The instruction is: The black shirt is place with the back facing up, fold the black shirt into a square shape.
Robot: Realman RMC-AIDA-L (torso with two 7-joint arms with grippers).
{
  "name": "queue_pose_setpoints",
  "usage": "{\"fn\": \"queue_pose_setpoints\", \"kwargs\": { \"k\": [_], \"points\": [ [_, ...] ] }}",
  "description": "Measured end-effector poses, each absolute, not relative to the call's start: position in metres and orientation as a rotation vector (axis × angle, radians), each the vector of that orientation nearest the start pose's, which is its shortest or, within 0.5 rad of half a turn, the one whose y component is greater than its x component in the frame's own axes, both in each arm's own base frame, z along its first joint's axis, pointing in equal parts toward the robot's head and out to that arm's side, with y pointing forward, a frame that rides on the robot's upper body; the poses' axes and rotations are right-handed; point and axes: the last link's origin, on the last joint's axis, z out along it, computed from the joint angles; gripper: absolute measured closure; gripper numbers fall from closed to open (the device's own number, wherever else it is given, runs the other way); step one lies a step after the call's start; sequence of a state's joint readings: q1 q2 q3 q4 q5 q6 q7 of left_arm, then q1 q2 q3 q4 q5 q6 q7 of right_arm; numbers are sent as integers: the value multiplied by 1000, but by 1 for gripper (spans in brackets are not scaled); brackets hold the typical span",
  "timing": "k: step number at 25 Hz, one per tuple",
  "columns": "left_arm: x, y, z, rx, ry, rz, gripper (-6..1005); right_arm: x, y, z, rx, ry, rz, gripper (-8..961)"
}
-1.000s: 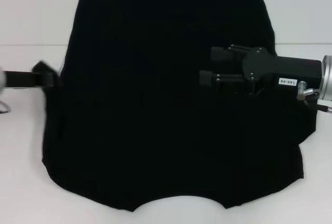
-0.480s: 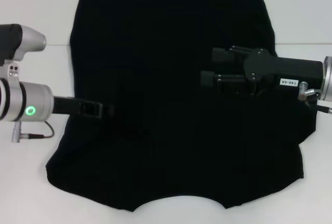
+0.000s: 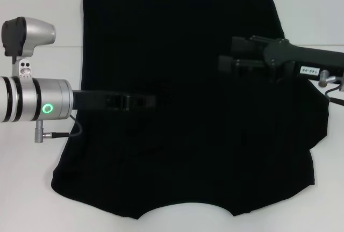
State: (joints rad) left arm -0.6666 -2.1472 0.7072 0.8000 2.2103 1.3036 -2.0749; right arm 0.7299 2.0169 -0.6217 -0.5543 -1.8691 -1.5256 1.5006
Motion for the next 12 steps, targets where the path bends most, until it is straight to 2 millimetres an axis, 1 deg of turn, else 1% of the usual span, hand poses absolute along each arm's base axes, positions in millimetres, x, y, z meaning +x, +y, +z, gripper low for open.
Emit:
{"fn": "queue_pose_setpoints", "kwargs": {
  "k": [2, 4, 7, 9, 11, 12],
  "points": [
    [-223, 383, -9, -2510, -1227, -588, 766, 204, 396, 32, -2607, 718, 938, 56],
    [-218, 376, -8, -2569, -1129, -680, 671, 212, 403, 42, -2551, 875, 912, 55],
    [-212, 362, -7, -2627, -913, -872, 528, 230, 413, 63, -2449, 1112, 817, 55],
    [-212, 354, -9, -2632, -775, -976, 435, 243, 417, 74, -2390, 1228, 750, 56],
    [-213, 346, -12, -2634, -640, -1042, 342, 254, 417, 82, -2336, 1341, 693, 56],
    [-214, 345, -14, -2636, -611, -1042, 295, 259, 416, 85, -2307, 1399, 665, 56]
  ]
}}
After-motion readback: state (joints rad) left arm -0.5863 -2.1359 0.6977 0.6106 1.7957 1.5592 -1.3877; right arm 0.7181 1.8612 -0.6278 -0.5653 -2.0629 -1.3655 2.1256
